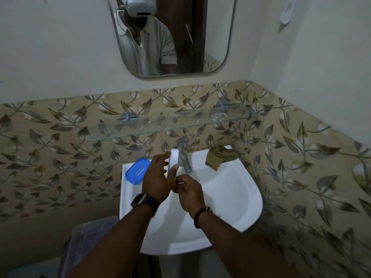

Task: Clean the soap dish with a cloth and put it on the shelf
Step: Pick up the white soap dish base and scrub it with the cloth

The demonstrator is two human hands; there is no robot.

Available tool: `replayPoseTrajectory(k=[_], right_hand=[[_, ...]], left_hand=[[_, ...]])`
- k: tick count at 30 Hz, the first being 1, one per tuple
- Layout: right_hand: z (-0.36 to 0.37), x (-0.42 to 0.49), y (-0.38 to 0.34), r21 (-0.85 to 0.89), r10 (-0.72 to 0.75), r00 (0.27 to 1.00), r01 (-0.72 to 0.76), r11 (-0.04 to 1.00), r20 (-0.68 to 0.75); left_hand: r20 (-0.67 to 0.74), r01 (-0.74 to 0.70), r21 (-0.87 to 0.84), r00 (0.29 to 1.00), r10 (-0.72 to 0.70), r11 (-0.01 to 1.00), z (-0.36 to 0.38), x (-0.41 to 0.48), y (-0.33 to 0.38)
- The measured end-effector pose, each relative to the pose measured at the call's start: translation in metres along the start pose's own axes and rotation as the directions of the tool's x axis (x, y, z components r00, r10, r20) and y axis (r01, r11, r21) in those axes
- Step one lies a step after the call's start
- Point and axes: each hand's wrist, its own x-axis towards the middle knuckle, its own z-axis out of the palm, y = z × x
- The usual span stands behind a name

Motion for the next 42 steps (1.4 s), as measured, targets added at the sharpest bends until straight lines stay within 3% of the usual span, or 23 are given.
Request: replayPoseTrajectory(k=[4, 6, 9, 13, 17, 23, 28, 32, 34, 37, 42], right_hand=[[-0.023, 0.007, 0.009, -0.289, -0.300, 0.951, 0.307, 0.907, 0.070], [-0.039, 0.008, 0.015, -0.339, -0.331, 0.935, 0.355, 0.872, 0.128], [-0.067, 0.013, 0.024, -0.404, -0.320, 0.930, 0.366, 0.838, 0.179], [-0.099, 0.033, 0.039, -0.598, -0.447, 0.869, 0.477, 0.644, 0.211], [-0.118, 0.069, 0.046, -0.661, -0.441, 0.897, 0.351, 0.663, 0.034], [-0.146, 0.135, 0.062, -0.726, -0.339, 0.940, 0.207, 0.656, -0.038], [-0.146, 0.183, 0.089, -0.805, -0.045, 0.999, 0.033, 0.593, 0.007], [-0.134, 0.205, 0.109, -0.800, 0.130, 0.990, -0.030, 0.599, 0.061], [-0.125, 0.209, 0.121, -0.840, 0.196, 0.976, -0.029, 0.542, 0.094], [-0.113, 0.207, 0.132, -0.887, 0.162, 0.985, -0.015, 0.461, 0.067], [-0.118, 0.198, 0.132, -0.839, 0.125, 0.992, -0.050, 0.541, 0.021]], left_hand=[[-0.058, 0.353, -0.270, 0.923, -0.381, 0.896, 0.003, 0.006, -0.008], [0.033, 0.487, -0.397, 0.855, -0.518, 0.778, 0.009, 0.008, -0.016], [0.261, 0.630, -0.579, 0.744, -0.615, 0.517, 0.018, 0.007, -0.020], [0.328, 0.646, -0.678, 0.693, -0.642, 0.350, 0.035, 0.000, -0.017], [0.289, 0.561, -0.791, 0.694, -0.659, 0.245, 0.050, 0.003, -0.004], [0.245, 0.505, -0.838, 0.687, -0.684, 0.208, 0.064, 0.003, 0.005], [0.226, 0.502, -0.836, 0.683, -0.695, 0.222, 0.068, -0.008, -0.003], [0.173, 0.505, -0.819, 0.671, -0.721, 0.274, 0.069, -0.016, -0.009], [0.152, 0.504, -0.813, 0.667, -0.729, 0.292, 0.070, -0.019, -0.011], [0.141, 0.515, -0.796, 0.667, -0.732, 0.316, 0.071, -0.021, -0.012], [0.168, 0.553, -0.773, 0.650, -0.741, 0.310, 0.078, -0.020, -0.007]])
